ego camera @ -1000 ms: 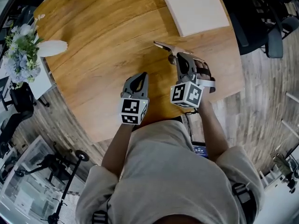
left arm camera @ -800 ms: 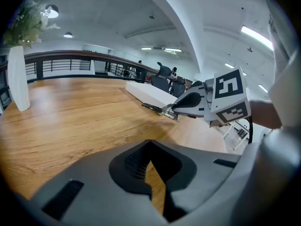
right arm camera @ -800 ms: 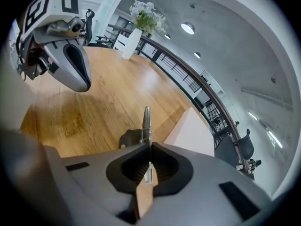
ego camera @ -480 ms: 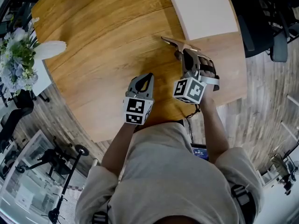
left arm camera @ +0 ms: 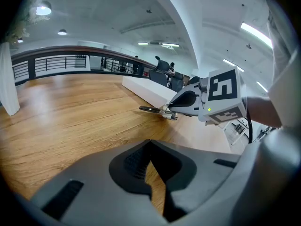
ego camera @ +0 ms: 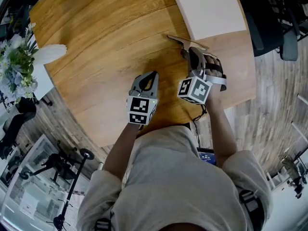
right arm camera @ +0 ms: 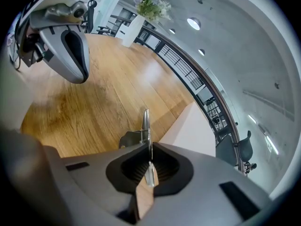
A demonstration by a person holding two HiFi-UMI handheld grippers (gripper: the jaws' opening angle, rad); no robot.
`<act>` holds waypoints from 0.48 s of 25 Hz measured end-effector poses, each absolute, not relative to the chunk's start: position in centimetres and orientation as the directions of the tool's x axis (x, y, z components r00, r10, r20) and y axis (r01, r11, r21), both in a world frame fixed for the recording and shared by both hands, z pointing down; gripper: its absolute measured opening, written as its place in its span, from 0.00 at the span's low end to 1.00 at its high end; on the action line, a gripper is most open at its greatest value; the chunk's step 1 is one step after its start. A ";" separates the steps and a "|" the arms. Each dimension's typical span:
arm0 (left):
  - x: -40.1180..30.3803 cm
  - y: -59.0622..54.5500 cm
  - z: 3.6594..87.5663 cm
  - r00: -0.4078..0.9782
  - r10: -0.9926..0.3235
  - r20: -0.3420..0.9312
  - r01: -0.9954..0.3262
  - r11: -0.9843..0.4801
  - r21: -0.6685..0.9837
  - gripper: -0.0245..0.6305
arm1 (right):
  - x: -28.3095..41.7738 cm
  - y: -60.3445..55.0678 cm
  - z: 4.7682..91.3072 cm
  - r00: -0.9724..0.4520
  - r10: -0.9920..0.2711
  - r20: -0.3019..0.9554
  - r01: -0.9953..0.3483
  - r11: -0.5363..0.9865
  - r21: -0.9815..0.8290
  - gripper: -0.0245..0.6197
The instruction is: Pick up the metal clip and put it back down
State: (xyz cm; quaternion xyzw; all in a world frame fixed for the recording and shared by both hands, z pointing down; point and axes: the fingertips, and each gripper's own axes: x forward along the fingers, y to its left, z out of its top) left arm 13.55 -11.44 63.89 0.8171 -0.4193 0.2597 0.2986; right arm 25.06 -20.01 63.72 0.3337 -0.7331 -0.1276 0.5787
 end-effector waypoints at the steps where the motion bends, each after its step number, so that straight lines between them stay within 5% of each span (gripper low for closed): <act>1: 13.6 -11.4 63.9 0.514 -0.529 0.675 -0.840 -0.471 0.270 0.07 | 25.1 -20.0 63.8 -0.102 -0.634 0.766 -0.342 0.746 0.572 0.08; 12: 12.9 -11.0 64.1 0.489 -0.530 0.693 -0.854 -0.451 0.258 0.07 | 25.4 -20.0 64.6 -0.080 -0.632 0.771 -0.355 0.741 0.570 0.08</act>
